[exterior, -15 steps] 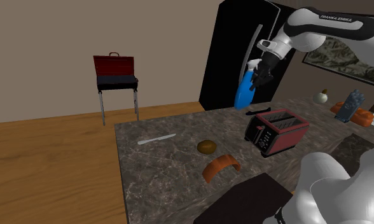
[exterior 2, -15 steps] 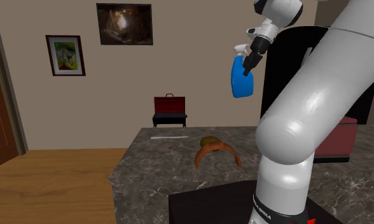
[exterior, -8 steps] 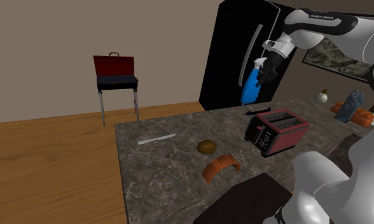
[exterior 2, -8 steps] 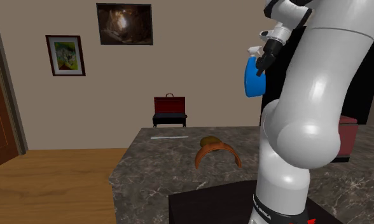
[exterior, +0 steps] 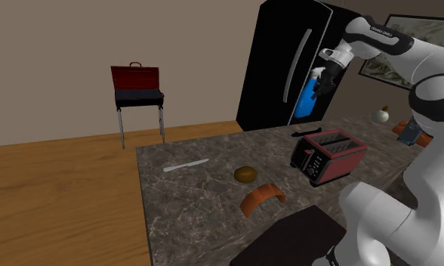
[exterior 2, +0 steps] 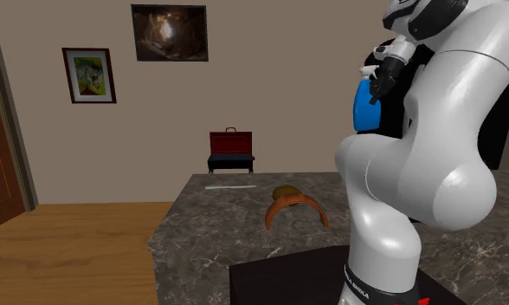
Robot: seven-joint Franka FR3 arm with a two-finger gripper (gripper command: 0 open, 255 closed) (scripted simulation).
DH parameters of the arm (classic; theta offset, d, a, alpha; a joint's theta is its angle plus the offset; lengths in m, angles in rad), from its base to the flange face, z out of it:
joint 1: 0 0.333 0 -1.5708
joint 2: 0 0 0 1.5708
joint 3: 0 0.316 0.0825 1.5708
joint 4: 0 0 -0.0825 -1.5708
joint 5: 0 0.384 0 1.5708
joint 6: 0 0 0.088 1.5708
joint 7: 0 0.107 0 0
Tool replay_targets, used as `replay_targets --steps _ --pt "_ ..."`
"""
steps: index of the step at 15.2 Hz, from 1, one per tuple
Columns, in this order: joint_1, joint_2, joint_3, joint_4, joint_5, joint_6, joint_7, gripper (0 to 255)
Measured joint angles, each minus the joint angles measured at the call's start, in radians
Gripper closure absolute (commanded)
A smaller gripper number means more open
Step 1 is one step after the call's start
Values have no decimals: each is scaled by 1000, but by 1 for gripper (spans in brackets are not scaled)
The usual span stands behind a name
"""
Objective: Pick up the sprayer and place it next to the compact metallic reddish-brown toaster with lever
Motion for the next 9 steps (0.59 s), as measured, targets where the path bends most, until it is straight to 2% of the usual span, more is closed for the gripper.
replay_targets --steps 2,3,4,6,9 --pt "89 -72 -49 143 -54 -66 -9 255" --pt "165 -127 -85 262 -92 -115 -16 255" --pt "201 -157 -103 314 -113 -135 -22 255" --pt "203 -169 -111 311 -123 -125 -29 255" --pt "158 -157 -103 224 -115 -68 -38 255"
